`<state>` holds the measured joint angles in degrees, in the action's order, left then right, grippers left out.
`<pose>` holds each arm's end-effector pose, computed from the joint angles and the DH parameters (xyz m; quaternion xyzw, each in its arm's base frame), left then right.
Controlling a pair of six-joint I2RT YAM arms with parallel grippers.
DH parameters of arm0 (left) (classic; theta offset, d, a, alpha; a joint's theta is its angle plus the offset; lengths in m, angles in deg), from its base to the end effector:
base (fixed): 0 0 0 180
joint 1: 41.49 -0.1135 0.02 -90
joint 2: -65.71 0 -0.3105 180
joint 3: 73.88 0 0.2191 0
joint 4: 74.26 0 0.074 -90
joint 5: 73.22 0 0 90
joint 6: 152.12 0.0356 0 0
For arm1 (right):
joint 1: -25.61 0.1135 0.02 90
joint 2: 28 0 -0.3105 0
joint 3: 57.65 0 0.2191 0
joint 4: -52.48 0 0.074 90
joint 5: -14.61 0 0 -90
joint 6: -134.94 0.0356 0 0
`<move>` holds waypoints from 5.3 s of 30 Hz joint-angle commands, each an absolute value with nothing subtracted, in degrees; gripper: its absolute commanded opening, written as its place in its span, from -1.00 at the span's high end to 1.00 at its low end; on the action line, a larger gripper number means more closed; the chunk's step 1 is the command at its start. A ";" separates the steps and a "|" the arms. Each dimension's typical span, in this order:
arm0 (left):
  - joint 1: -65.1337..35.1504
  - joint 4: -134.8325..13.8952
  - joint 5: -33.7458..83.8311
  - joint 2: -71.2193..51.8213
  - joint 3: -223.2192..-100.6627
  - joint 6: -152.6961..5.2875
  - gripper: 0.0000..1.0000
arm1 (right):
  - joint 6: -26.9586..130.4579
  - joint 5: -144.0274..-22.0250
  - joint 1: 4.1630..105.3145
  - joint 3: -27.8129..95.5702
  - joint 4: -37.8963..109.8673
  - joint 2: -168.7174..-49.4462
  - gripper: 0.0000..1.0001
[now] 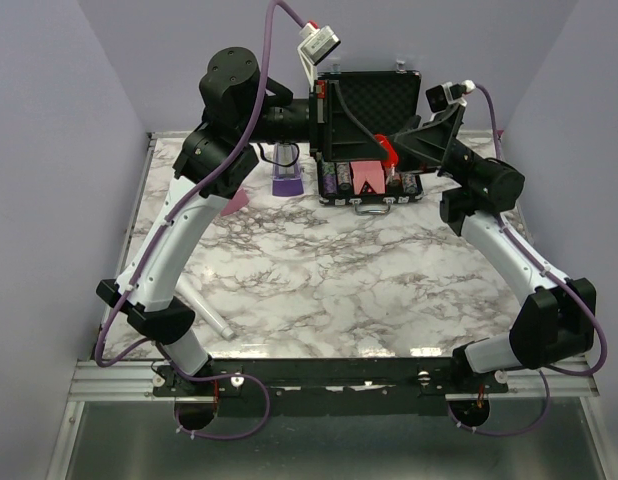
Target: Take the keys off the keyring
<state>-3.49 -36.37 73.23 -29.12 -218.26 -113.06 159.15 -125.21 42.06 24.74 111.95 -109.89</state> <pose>0.2024 -0.1958 0.6086 0.3016 0.5943 -0.6917 0.2782 0.2261 0.0951 0.5068 -0.0905 0.4610 0.8416 0.2665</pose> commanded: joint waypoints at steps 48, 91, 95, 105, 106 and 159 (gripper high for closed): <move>-8.53 -54.93 74.17 -33.08 -221.43 -125.84 1.00 | 171.76 -119.07 47.14 36.38 138.88 -113.17 -0.22; -11.34 -59.95 73.56 -33.44 -218.27 -127.34 1.00 | 171.23 -117.92 47.94 35.24 138.80 -113.87 0.35; -11.52 -59.33 73.12 -32.12 -216.34 -126.29 1.00 | 171.15 -117.84 47.85 34.80 138.80 -113.61 0.45; -12.22 -56.26 69.87 -28.60 -212.91 -122.33 1.00 | 170.97 -117.57 47.94 33.74 138.80 -113.43 0.47; -12.31 -56.17 69.69 -28.43 -212.65 -122.07 1.00 | 170.88 -117.57 47.94 33.66 138.80 -113.43 0.46; -12.84 -53.18 65.74 -24.73 -208.95 -117.85 1.00 | 170.53 -116.25 47.94 31.19 138.80 -113.69 0.51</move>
